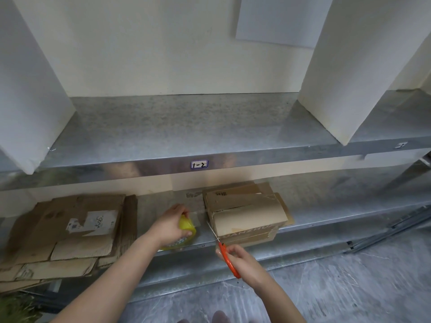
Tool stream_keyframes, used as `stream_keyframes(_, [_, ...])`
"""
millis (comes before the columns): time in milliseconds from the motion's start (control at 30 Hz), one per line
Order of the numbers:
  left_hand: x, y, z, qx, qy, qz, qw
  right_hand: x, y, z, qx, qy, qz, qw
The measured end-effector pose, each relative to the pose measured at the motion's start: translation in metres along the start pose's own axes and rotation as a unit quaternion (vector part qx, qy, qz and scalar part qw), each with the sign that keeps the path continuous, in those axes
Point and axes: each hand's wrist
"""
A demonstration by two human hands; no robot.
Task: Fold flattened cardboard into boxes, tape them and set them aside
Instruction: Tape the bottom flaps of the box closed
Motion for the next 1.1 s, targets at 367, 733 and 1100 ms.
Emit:
stream_keyframes(367, [0.000, 0.000, -0.001, 0.000, -0.004, -0.002, 1.000, 0.032, -0.013, 0.017, 0.053, -0.046, 0.082, 0.994])
stream_keyframes(733, [0.000, 0.000, 0.001, 0.004, -0.033, -0.002, 0.999, 0.026, -0.022, 0.037, -0.003, -0.003, 0.047, 0.999])
stream_keyframes(1100, [-0.002, -0.001, -0.005, -0.010, -0.044, 0.015, 0.999, -0.002, -0.020, 0.031, -0.123, 0.129, -0.263, 0.948])
Point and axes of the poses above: each hand's wrist, its own z-axis towards the middle knuckle, its own y-axis out of the back of the hand, x = y × z, and after that the axes turned 9 degrees about -x, right-handed
